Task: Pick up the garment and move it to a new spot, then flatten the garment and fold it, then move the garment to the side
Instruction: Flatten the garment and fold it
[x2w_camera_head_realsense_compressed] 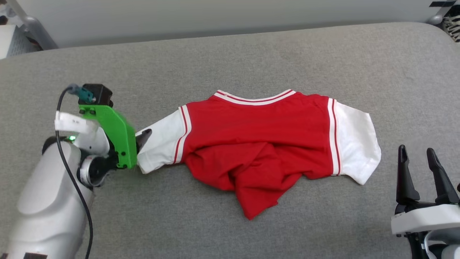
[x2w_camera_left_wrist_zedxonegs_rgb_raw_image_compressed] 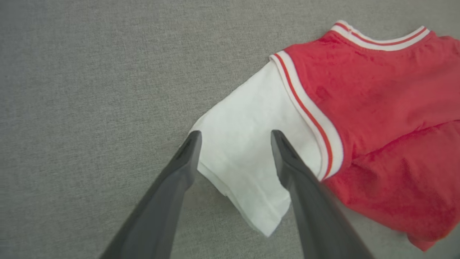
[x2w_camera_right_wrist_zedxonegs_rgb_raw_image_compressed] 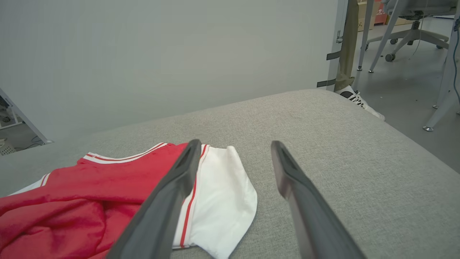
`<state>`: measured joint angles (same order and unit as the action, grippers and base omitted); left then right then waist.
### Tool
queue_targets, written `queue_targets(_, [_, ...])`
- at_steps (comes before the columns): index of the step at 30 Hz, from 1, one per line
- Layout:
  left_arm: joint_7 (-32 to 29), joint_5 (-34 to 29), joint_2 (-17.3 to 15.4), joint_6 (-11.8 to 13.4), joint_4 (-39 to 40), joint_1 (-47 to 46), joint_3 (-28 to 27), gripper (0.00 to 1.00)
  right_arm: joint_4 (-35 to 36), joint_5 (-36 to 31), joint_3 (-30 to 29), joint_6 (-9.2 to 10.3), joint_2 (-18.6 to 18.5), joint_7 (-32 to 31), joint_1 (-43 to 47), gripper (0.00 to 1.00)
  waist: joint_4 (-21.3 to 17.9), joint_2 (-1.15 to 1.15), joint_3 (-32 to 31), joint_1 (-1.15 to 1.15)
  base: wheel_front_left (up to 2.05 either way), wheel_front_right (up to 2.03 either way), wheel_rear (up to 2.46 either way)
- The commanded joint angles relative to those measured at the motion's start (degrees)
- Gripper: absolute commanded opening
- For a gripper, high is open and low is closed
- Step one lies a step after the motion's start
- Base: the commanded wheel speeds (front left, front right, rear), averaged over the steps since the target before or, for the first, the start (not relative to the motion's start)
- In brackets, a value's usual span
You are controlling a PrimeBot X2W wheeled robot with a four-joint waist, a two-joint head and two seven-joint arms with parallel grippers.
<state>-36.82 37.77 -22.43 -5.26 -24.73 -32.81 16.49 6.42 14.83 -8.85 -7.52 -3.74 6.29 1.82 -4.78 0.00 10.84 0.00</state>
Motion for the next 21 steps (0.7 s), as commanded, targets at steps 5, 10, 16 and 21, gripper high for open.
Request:
queue_targets(5, [-8.3,-1.1,-3.0,0.0,-2.8,-4.5,2.6,1.00,-0.4,-0.1,1.3,0.03,0.4,0.6,-2.1,1.00,-3.0,0.00,3.5,0.00,0.00,0.00,0.00])
queue_targets(10, [-9.6,-4.2,-5.5,0.1,-5.0,-6.1,4.6,1.00,-0.6,0.2,1.8,0.03,0.5,1.1,-3.0,1.00,-4.0,0.00,5.2,0.00,0.00,0.00,0.00])
queue_targets(16, [-8.2,-6.1,-6.3,-0.2,-7.7,-6.8,6.2,1.00,-1.1,0.5,2.0,0.03,0.6,1.6,-3.8,1.00,-4.4,0.00,6.7,0.00,0.00,0.00,0.00])
queue_targets(21, [-11.5,-4.4,-5.4,-1.0,-9.8,-6.1,7.9,0.95,-1.4,0.4,1.7,0.03,0.7,1.8,-4.5,1.00,-4.2,0.00,7.3,0.00,0.00,0.00,0.00])
